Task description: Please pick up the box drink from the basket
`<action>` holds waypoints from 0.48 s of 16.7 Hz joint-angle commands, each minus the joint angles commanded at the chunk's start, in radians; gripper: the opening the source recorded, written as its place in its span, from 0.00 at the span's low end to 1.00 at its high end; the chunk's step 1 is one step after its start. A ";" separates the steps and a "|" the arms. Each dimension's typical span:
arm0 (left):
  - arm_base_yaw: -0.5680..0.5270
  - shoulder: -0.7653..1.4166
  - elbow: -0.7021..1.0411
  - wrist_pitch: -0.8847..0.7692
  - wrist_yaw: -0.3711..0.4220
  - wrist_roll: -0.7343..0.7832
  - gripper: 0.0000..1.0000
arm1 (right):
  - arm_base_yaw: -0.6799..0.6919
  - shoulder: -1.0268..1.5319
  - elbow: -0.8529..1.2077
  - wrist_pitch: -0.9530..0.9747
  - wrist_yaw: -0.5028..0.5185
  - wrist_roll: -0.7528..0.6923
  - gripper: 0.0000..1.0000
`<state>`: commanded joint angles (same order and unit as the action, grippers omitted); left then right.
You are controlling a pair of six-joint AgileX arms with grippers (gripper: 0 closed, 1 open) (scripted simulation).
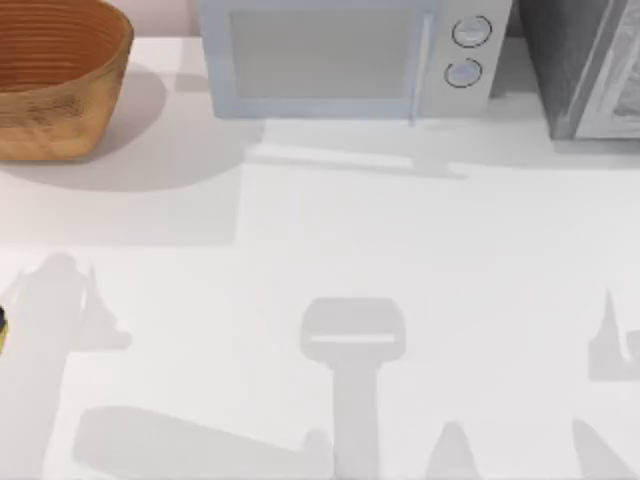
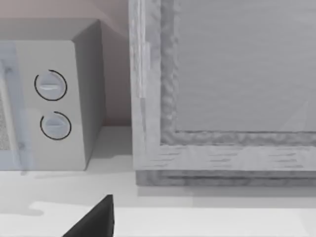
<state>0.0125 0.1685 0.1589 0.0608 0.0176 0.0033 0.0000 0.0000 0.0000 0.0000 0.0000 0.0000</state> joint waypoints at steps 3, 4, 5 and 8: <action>-0.010 -0.132 -0.124 -0.047 -0.013 -0.002 0.00 | 0.000 0.000 0.000 0.000 0.000 0.000 1.00; -0.011 -0.155 -0.146 -0.055 -0.016 -0.003 0.00 | 0.000 0.000 0.000 0.000 0.000 0.000 1.00; -0.012 -0.167 -0.157 -0.060 -0.017 -0.003 0.00 | 0.000 0.000 0.000 0.000 0.000 0.000 1.00; -0.012 -0.168 -0.159 -0.061 -0.018 -0.003 0.00 | 0.000 0.000 0.000 0.000 0.000 0.000 1.00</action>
<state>0.0000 0.0001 0.0000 0.0001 0.0000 0.0000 0.0000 0.0000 0.0000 0.0000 0.0000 0.0000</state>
